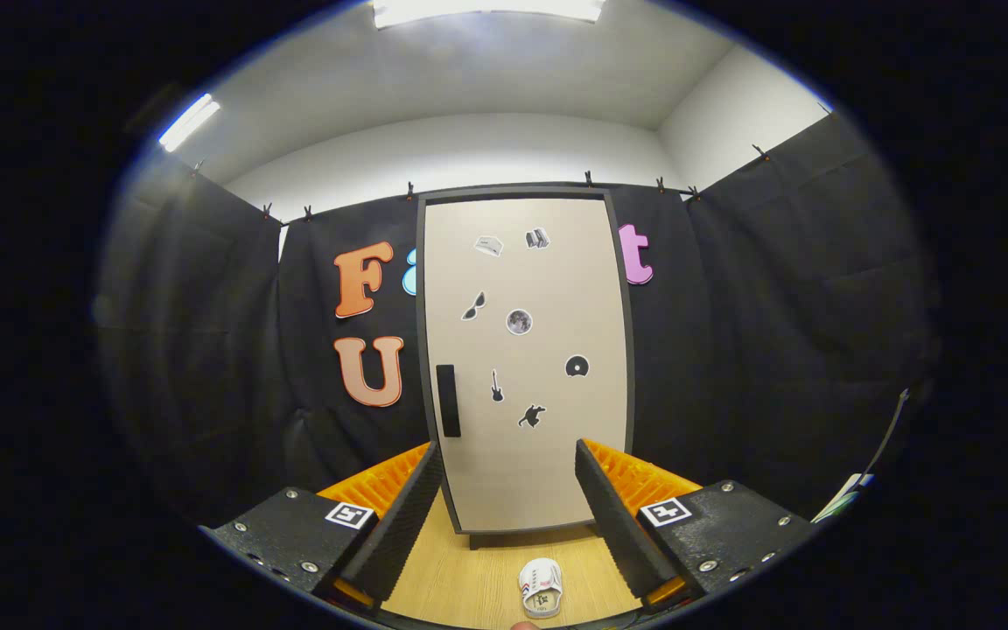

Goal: Open the shoe cabinet door, grab the shoes and put them into the shoe cabinet, then close the shoe cabinet door.

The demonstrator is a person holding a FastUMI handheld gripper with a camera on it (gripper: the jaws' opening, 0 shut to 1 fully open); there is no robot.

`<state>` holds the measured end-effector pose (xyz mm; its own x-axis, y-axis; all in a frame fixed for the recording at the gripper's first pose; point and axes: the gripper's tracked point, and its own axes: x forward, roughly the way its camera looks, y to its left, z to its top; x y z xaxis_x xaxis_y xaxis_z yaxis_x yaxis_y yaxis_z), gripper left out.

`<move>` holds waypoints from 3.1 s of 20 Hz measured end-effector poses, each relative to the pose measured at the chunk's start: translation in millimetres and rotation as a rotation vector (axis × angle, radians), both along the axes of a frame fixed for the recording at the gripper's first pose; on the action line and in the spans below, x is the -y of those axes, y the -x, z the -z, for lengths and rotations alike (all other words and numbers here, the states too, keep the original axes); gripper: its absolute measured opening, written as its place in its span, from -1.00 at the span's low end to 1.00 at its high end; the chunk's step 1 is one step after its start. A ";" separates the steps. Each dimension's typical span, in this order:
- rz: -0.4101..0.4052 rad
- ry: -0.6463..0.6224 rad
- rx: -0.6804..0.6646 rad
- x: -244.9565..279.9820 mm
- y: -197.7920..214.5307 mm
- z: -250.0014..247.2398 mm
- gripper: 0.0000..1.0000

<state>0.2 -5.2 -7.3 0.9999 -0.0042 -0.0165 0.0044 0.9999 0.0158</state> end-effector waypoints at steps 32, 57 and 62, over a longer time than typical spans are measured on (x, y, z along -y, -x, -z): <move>-0.062 0.070 -0.099 -108.1 -243.9 62.7 0.90; -0.052 0.066 -0.132 -107.9 -289.9 81.9 -0.38; -0.079 0.048 -0.137 -98.7 -259.4 78.2 -0.40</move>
<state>259.6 93.5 -85.4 0.9856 0.0701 -0.1540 -0.0752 0.9968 -0.0274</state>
